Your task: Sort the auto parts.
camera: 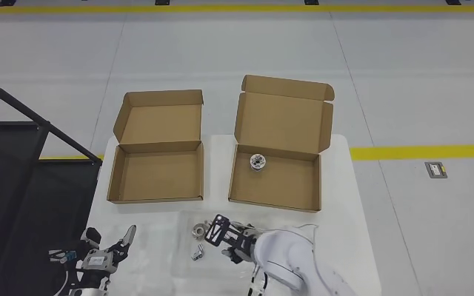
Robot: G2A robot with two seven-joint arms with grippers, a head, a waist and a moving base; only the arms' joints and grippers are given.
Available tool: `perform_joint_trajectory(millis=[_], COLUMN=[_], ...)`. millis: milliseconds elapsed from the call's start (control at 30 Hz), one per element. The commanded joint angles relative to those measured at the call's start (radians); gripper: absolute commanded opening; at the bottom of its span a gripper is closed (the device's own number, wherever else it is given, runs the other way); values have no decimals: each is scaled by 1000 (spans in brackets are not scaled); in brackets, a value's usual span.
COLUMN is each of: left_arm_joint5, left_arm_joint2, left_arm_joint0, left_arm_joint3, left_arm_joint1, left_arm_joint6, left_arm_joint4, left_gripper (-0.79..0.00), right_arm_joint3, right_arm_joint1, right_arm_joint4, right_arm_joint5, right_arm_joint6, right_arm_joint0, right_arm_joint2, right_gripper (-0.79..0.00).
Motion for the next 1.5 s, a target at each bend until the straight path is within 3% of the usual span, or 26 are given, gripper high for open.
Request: perform_joint_trajectory(millis=[0, 267, 867, 1033, 1367, 1467], left_arm_joint5=[0, 0, 0, 0, 0, 0], left_arm_joint2=[0, 0, 0, 0, 0, 0], left_arm_joint0=[0, 0, 0, 0, 0, 0], left_arm_joint3=[0, 0, 0, 0, 0, 0], left_arm_joint1=[0, 0, 0, 0, 0, 0], left_arm_joint6=[0, 0, 0, 0, 0, 0], left_arm_joint4=[0, 0, 0, 0, 0, 0], left_gripper=[0, 0, 0, 0, 0, 0], right_arm_joint3=[54, 210, 440, 490, 545, 552], right_arm_joint1=[-6, -43, -107, -125, -149, -155], right_arm_joint4=[-12, -69, -37, -29, -24, -26], right_arm_joint5=[36, 159, 225, 240, 254, 262], right_arm_joint6=[8, -20, -4, -8, -9, -6], right_arm_joint0=[20, 97, 200, 222, 246, 249], right_arm_joint2=[-20, -115, -196, -212, -222, -222], right_gripper=[-403, -416, -406, -428, -542, -536])
